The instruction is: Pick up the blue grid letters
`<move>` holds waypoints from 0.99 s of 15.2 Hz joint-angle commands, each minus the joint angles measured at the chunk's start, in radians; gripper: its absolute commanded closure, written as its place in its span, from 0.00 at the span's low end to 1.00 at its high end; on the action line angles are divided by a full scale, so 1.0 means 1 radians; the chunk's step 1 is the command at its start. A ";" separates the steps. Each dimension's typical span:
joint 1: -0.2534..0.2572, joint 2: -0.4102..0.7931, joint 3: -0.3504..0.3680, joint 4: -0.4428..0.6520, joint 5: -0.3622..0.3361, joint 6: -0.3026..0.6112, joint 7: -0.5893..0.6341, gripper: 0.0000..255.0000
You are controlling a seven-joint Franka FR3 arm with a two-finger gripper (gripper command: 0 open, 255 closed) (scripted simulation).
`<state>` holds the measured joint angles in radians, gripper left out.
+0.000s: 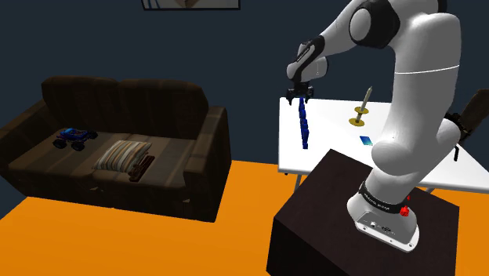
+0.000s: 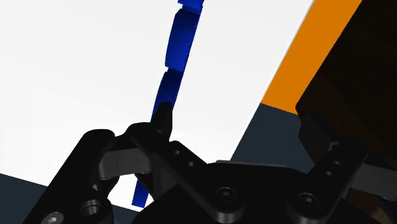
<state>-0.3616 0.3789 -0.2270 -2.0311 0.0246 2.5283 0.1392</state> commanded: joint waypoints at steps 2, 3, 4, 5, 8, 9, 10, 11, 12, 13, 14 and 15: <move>-0.036 0.104 -0.002 0.081 0.041 0.014 0.010 0.00; -0.049 0.135 -0.003 0.104 0.054 0.019 0.013 0.00; -0.063 0.166 -0.003 0.128 0.066 0.022 0.016 0.00; -0.076 0.196 -0.003 0.153 0.078 0.025 0.020 0.00; -0.117 0.288 -0.003 0.229 0.111 0.030 0.033 0.00; -0.131 0.318 -0.003 0.256 0.122 0.031 0.038 0.00; -0.137 0.331 -0.002 0.267 0.126 0.031 0.040 0.00; -0.139 0.341 0.000 0.270 0.128 0.039 0.039 0.00; -0.140 0.352 0.003 0.273 0.130 0.047 0.038 0.00; -0.142 0.363 0.005 0.276 0.132 0.054 0.038 0.00; -0.144 0.374 0.007 0.279 0.134 0.062 0.037 0.00; -0.146 0.384 0.010 0.282 0.136 0.070 0.036 0.00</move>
<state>-0.5052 0.7521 -0.2197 -1.7529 0.1581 2.5907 0.1761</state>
